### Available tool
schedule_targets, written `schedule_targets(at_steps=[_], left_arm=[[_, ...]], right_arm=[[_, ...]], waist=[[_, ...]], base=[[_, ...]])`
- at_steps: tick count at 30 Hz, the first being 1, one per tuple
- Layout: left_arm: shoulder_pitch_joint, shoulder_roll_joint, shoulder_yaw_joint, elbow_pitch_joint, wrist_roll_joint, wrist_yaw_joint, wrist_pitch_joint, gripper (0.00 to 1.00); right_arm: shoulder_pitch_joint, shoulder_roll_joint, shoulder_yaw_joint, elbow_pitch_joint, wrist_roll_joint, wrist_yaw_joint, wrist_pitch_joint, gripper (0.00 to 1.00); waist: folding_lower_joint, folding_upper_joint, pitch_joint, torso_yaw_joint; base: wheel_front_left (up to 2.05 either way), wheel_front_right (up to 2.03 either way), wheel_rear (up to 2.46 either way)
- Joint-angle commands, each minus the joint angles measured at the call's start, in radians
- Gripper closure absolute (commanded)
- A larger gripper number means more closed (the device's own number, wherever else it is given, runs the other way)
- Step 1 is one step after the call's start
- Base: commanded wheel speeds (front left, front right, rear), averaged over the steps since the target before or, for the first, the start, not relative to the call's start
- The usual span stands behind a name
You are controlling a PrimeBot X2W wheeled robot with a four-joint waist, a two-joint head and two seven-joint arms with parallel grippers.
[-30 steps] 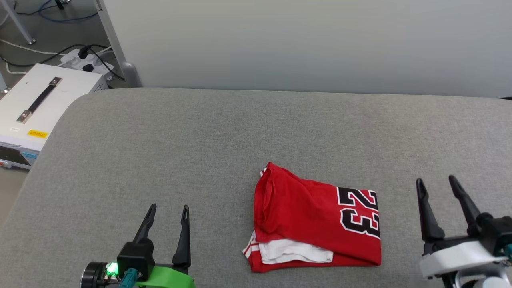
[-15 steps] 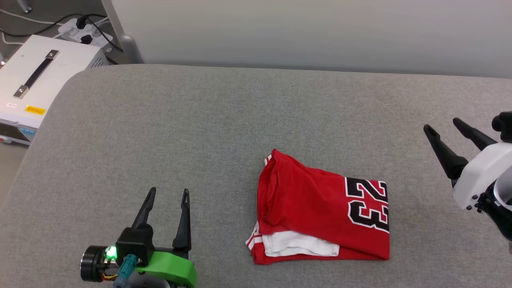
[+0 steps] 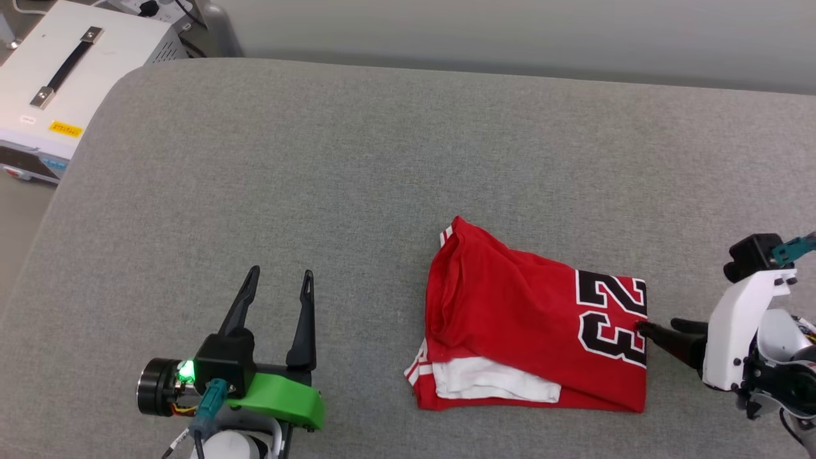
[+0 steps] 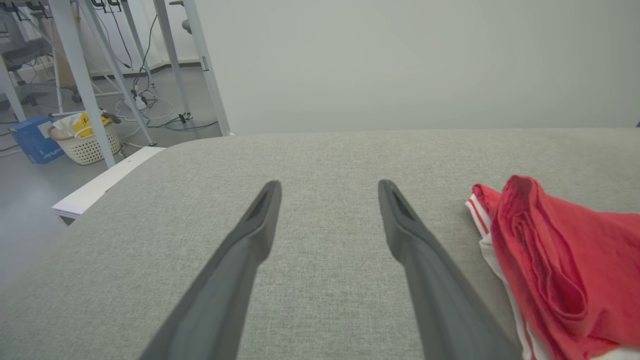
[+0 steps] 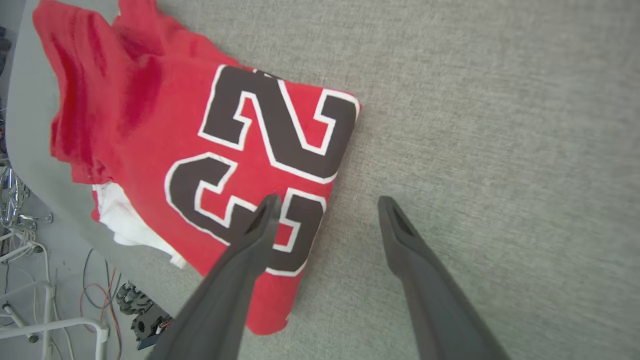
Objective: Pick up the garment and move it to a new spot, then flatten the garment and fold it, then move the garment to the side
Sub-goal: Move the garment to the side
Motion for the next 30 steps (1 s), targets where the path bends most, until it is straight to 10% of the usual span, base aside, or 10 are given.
schedule_targets(at_steps=[1,13,14,15,30], left_arm=[[-0.021,-0.006,-0.003,-0.003,-0.007,0.009,-0.006,0.0],[-0.061,-0.008,-0.024,0.006,-0.014,0.017,-0.006,0.0],[-0.063,-0.008,-0.025,0.007,-0.015,0.018,-0.006,0.0],[-0.064,-0.008,-0.026,0.009,-0.016,0.019,-0.006,0.0],[-0.016,-0.008,-0.017,0.02,-0.016,0.028,-0.006,0.0]], right_arm=[[0.007,0.012,0.014,0.013,0.012,-0.001,-0.004,0.0],[-0.028,0.058,0.182,0.124,0.035,-0.001,-0.072,0.0],[-0.029,0.055,0.191,0.127,0.036,-0.001,-0.085,0.38],[-0.032,0.051,0.201,0.129,0.037,-0.001,-0.102,1.0],[-0.153,-0.094,0.314,0.032,-0.024,-0.001,-0.334,1.0]], waist=[[0.0,0.0,0.03,0.023],[0.0,0.0,0.087,0.064],[0.0,0.0,0.086,0.065],[0.0,0.0,0.085,0.066],[0.0,0.0,0.007,-0.02]], base=[[0.0,0.0,0.0],[0.0,0.0,0.0],[0.0,0.0,0.0],[0.0,0.0,0.0],[0.0,0.0,0.0]])
